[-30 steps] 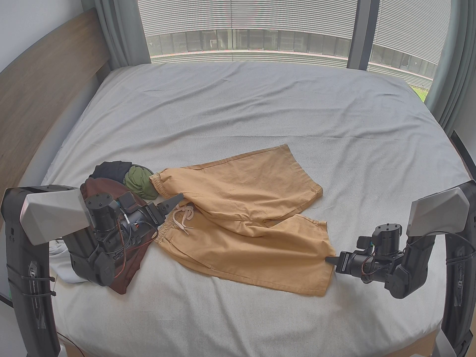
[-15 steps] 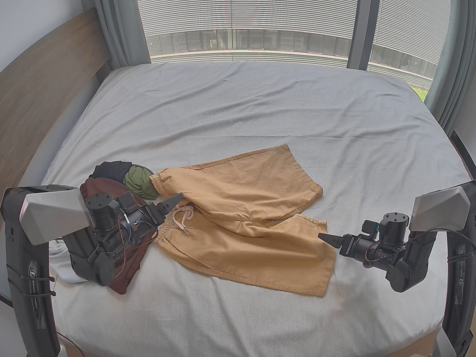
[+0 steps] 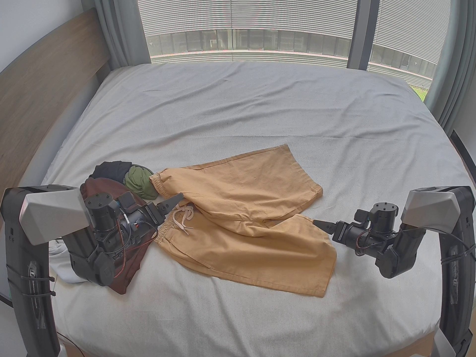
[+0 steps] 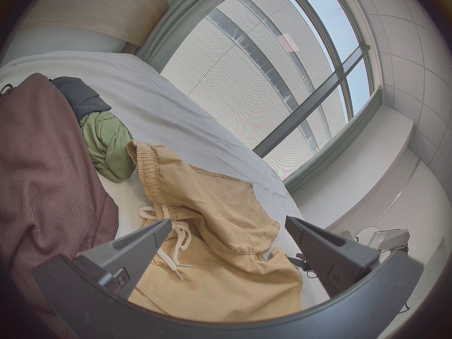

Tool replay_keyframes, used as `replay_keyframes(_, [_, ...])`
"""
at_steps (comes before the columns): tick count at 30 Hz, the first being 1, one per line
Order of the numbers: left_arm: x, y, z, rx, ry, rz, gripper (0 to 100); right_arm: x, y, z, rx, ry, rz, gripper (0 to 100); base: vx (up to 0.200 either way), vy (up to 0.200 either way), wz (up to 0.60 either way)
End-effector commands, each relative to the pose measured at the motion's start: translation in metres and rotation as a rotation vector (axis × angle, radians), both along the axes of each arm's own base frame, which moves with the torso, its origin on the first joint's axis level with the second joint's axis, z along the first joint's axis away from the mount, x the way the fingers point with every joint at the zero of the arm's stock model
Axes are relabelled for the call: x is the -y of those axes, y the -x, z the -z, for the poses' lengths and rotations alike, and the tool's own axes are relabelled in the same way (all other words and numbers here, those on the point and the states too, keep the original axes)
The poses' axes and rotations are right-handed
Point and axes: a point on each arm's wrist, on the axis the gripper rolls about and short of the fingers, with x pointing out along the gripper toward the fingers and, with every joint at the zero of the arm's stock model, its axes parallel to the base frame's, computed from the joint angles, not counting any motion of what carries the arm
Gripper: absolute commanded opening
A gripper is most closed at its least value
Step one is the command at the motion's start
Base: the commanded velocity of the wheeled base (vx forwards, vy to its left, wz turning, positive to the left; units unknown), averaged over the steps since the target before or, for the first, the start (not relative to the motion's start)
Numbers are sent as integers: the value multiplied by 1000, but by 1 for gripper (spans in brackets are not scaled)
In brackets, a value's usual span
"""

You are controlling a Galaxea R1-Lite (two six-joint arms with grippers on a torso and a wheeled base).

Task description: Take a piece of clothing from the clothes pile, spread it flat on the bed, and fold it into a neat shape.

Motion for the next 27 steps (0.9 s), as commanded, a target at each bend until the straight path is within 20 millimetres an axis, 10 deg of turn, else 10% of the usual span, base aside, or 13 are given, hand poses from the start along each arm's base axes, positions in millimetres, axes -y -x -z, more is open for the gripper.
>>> replay_keyframes(1, [0, 0, 0, 2, 1, 0, 100, -3, -12, 7, -1, 0, -3, 100, 0, 0, 0])
replay_keyframes(8, [0, 0, 0, 4, 1, 0, 100, -8, -18, 12, 2, 0, -11, 100, 0, 0, 0])
replay_keyframes(9, [0, 0, 0, 4, 1, 0, 100, -8, -18, 13, 1, 1, -11, 0, 0, 0, 0])
replay_keyframes(27, [-1, 0, 0, 3, -1, -1, 100, 11, -30, -8, 74, -9, 40, 0, 0, 0, 0])
